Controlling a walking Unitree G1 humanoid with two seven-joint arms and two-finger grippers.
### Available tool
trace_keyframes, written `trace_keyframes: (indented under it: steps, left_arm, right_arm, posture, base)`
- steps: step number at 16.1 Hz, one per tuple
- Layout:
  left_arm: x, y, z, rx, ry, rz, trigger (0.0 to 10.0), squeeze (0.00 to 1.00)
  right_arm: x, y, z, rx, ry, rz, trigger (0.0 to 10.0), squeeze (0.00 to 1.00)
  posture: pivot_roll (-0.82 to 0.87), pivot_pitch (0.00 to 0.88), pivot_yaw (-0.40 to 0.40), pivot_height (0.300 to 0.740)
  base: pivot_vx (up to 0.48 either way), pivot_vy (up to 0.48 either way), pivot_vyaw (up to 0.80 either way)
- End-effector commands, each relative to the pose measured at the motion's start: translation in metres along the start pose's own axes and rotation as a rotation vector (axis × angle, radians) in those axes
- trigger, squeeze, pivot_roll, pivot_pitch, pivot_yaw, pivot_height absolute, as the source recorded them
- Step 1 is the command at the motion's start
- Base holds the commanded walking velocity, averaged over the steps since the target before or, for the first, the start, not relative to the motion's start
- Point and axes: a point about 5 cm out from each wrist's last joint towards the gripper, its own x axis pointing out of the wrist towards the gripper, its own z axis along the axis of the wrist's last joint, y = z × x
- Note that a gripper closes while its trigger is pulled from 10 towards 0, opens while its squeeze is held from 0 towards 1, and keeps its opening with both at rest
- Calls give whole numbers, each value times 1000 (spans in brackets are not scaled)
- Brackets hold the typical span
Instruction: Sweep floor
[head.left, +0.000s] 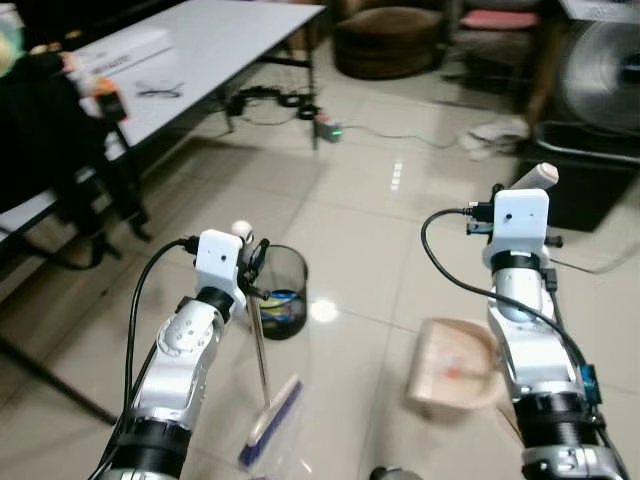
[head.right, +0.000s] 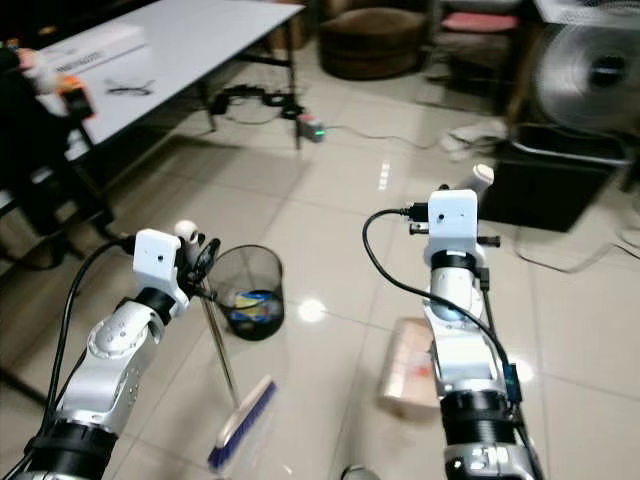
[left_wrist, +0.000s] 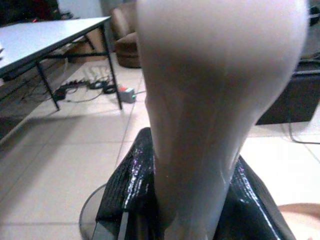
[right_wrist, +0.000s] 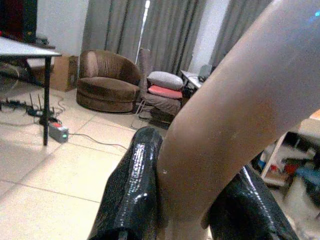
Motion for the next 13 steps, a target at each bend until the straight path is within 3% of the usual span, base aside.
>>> trace_keyframes:
  steps: [1,4,8,13]
  left_arm:
    - [0,2,11,31,-50,-2,10000,0]
    - [0,1,15,45,-74,7,10000,0]
    - [6,-1,20,44,-86,5,10000,0]
    - [9,-1,21,59,-81,-2,10000,0]
  right_arm:
    - [-1,1,7,74,-13,8,10000,0]
    - [-3,3,6,84,5,25,10000,0]
    - [-5,7,0,91,64,54,10000,0]
    - [-6,6,-6,99,114,38,10000,0]
  posture:
    - [-33,1,81,740]
    - [-36,7,81,740]
    - [-39,11,83,740]
    - [-42,11,91,740]
  base:
    - [0,0,-800]
    - [0,0,-800]
    - [0,-395,-738]
    - [0,-480,0]
